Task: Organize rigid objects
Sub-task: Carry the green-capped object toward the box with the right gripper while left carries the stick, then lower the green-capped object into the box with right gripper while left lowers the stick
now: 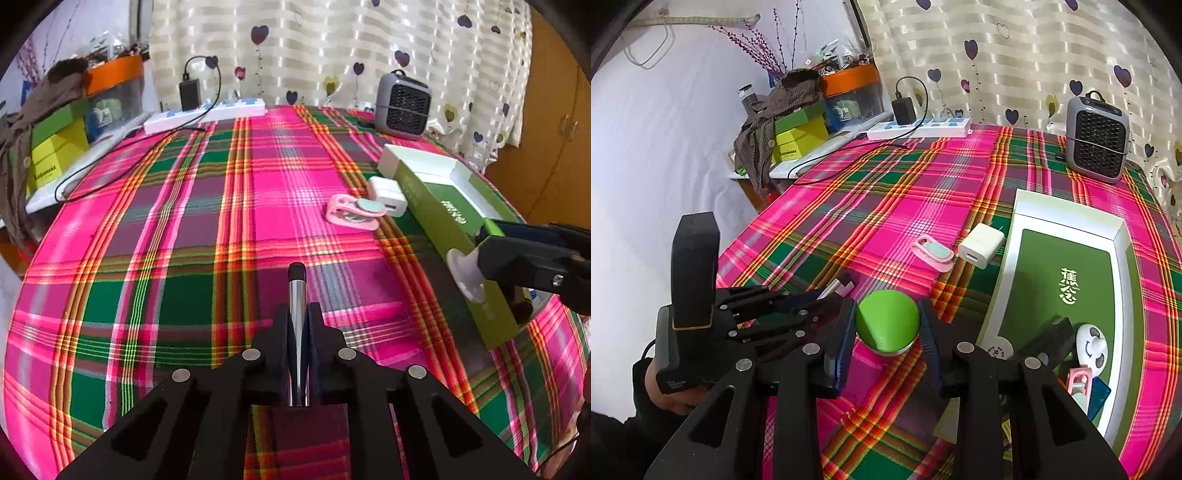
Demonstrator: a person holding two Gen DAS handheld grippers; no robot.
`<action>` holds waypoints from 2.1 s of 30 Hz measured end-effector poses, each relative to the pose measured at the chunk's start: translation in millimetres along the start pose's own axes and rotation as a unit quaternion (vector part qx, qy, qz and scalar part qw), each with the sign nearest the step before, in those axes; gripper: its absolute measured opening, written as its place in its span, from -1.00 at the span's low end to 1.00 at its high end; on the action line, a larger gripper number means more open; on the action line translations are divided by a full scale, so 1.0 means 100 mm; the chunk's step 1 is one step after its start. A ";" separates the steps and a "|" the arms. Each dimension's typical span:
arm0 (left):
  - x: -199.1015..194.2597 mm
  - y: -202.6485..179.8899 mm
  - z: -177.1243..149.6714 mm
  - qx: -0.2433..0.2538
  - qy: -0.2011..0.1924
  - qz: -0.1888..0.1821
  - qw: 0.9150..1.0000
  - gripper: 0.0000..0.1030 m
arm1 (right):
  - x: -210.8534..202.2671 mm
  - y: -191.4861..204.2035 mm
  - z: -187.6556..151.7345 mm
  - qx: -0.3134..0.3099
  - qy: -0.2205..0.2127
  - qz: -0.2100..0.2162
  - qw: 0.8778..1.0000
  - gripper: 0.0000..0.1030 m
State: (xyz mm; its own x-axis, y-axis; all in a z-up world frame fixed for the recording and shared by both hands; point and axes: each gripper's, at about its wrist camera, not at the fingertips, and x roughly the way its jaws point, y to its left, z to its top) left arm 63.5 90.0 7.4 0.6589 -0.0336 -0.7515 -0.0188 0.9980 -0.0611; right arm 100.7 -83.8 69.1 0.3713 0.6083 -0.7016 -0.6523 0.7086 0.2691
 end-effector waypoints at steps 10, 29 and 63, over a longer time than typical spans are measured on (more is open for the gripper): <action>-0.17 -0.15 0.02 0.004 -0.025 -0.022 0.999 -0.80 | -0.05 0.00 -0.04 0.000 -0.008 -0.004 1.000 -0.33; -0.42 -0.46 0.05 0.020 -0.062 -0.064 0.996 -0.80 | -0.26 -0.01 -0.11 -0.007 -0.035 -0.035 0.999 -0.33; -0.45 -0.86 0.10 0.039 -0.075 -0.123 0.989 -0.80 | -0.57 -0.30 -0.30 0.031 -0.063 -0.059 0.996 -0.33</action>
State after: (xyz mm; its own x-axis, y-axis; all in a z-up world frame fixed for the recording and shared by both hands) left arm 42.8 5.9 53.4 0.7406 -0.2732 -0.6139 0.2096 0.9619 -0.1753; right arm 79.6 -150.5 80.6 0.5251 0.5575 -0.6431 -0.5595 0.7955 0.2328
